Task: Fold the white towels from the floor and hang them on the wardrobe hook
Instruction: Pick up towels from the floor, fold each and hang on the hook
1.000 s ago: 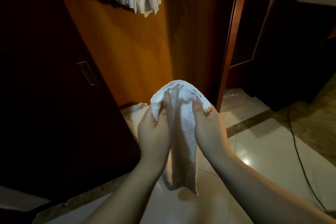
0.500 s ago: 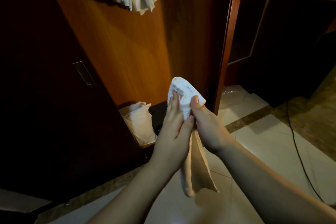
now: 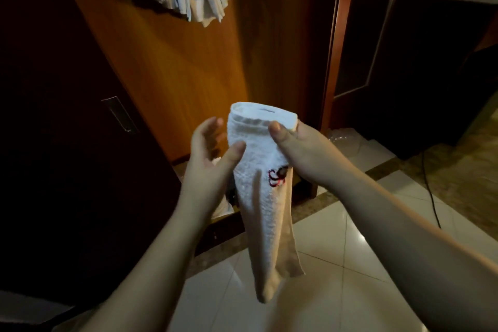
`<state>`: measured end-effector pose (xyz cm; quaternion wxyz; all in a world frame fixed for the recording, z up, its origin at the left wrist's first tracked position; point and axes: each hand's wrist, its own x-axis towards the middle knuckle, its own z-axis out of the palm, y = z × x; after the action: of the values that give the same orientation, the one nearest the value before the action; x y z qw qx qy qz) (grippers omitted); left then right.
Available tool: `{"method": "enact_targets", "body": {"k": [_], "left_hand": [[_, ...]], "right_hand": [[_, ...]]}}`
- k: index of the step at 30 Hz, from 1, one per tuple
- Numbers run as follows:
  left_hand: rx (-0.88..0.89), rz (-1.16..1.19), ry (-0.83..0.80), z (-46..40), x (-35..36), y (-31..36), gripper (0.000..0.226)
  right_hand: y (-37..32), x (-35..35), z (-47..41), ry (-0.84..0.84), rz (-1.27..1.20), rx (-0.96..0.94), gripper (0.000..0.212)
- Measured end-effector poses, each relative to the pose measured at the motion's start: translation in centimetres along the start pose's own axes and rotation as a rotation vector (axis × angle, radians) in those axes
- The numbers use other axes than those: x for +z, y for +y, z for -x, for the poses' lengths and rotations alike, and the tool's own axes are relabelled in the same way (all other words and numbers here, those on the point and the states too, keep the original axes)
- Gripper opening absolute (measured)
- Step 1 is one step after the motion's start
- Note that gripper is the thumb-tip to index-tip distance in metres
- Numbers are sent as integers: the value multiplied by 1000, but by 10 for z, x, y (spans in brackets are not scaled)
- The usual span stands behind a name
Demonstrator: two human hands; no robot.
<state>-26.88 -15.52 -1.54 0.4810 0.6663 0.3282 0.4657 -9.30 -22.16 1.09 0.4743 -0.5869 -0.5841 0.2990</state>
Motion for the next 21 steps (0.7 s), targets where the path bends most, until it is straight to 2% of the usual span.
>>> {"method": "enact_targets", "body": {"k": [3,7,10,13,17,21], "left_hand": [[-172,104,-239,-22,-7,6,61],[-258,207,-365,-32,-9,8,59],[-241,254,-411,-38,-4,14,46],[-212,285,-410,-44,4,26,32],[-258,241,-430,-52,16,40,26],[-341,195,-415,-60,23,49,35]], "right_hand": [[-15,-7,-11,-128,63,-108,36],[-26,-20,-23,-160,77,-173,33],[-29,-29,-30,-139,17,-191,46],[-26,-36,-37,-42,-190,-185,77],[-12,-37,-44,6,-515,-117,104],[4,-38,-51,-12,-758,-51,108]]}}
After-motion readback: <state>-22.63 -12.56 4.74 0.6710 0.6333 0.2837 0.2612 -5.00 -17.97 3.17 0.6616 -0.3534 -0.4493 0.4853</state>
